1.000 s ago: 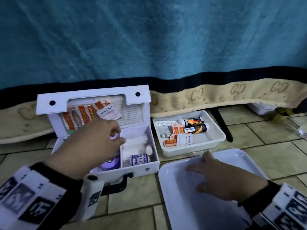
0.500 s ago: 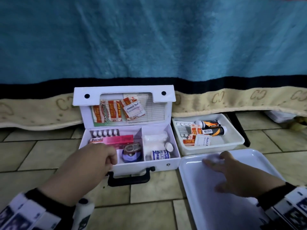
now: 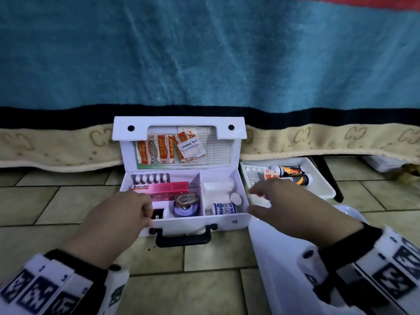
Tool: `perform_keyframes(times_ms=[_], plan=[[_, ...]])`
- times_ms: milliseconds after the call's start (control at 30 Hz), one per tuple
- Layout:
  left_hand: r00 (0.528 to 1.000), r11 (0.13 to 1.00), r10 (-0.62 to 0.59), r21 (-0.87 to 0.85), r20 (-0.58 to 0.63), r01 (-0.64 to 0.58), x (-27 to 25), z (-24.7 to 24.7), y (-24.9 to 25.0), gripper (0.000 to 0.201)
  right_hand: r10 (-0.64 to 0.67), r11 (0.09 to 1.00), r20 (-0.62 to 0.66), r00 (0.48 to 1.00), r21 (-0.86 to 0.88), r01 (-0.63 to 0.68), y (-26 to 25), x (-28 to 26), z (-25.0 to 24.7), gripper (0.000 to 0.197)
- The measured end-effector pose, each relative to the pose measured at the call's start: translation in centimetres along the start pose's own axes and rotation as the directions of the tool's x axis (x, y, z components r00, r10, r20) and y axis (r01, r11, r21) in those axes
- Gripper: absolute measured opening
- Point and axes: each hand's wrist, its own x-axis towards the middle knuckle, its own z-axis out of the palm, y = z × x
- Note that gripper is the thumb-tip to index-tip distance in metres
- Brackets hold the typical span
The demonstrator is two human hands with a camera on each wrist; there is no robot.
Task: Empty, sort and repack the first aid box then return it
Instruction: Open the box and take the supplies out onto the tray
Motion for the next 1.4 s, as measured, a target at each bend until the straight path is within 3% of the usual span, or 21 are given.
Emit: perform_keyframes(times_ms=[100,200,267,367,500,767,867,967,1100,1167,1233,1300,1400], plan=[[0.998,0.998,-0.063,0.034,0.023,0.062,-0.2,-0.4,-0.8,0.03,-0.155,0.987,0.047,0.987,0.045,0.153,-4.0,1.4,-0.1,0.038],[0.996,0.996,-0.091,0.019,-0.004,0.092,-0.1,-0.5,-1.0,0.026,-0.277,0.956,0.222,0.935,-0.039,0.292,-7.2,3.2,1.4,0.029],[0.995,0.995,-0.099,0.024,-0.003,0.099,0.0,-0.4,-0.9,0.025,-0.268,0.949,0.331,0.905,-0.071,0.308,-8.7,4.1,2.8,0.024],[0.996,0.992,-0.086,0.092,-0.018,0.088,0.0,-0.1,-0.8,0.02,-0.22,0.941,0.404,0.888,-0.153,0.303,-9.5,4.8,4.7,0.043],[0.996,0.989,-0.068,0.126,-0.055,0.075,-0.1,0.0,-0.8,0.019,-0.189,0.946,0.364,0.912,-0.182,0.269,-9.7,5.1,6.2,0.067],[0.996,0.995,-0.087,0.053,-0.011,0.088,0.0,-0.3,-0.9,0.029,-0.187,0.97,0.28,0.942,-0.097,0.221,-9.1,5.7,7.8,0.078],[0.996,0.996,-0.09,0.02,0.007,0.09,-0.1,-0.6,-0.9,0.028,-0.208,0.962,0.234,0.95,-0.127,0.242,-9.2,5.6,7.9,0.077],[0.995,0.995,-0.095,0.018,-0.006,0.095,-0.1,-0.5,-0.9,0.028,-0.155,0.966,0.281,0.947,-0.156,0.204,-9.6,5.5,7.5,0.075],[0.995,0.995,-0.097,-0.007,-0.014,0.097,-0.2,-0.4,-1.0,0.021,-0.169,0.974,0.305,0.937,-0.095,0.207,-9.4,5.5,6.2,0.048],[0.995,0.995,-0.099,-0.017,-0.023,0.099,-0.2,-0.4,-1.0,0.02,-0.209,0.978,0.246,0.946,0.032,0.208,-8.9,5.4,5.3,0.034],[0.995,0.996,-0.093,-0.015,-0.027,0.093,-0.2,-0.3,-1.1,0.021,-0.21,0.923,0.103,0.972,0.348,0.163,-8.2,5.3,4.2,0.006],[0.996,0.996,-0.085,0.0,-0.027,0.085,-0.1,-0.4,-1.1,0.024,-0.134,0.77,-0.001,0.991,0.629,0.105,-7.3,4.7,2.7,0.013],[0.996,0.996,-0.087,0.006,-0.032,0.087,-0.2,-0.4,-1.2,0.026,-0.022,0.572,-0.128,0.991,0.812,0.118,-4.8,3.1,0.1,0.031]])
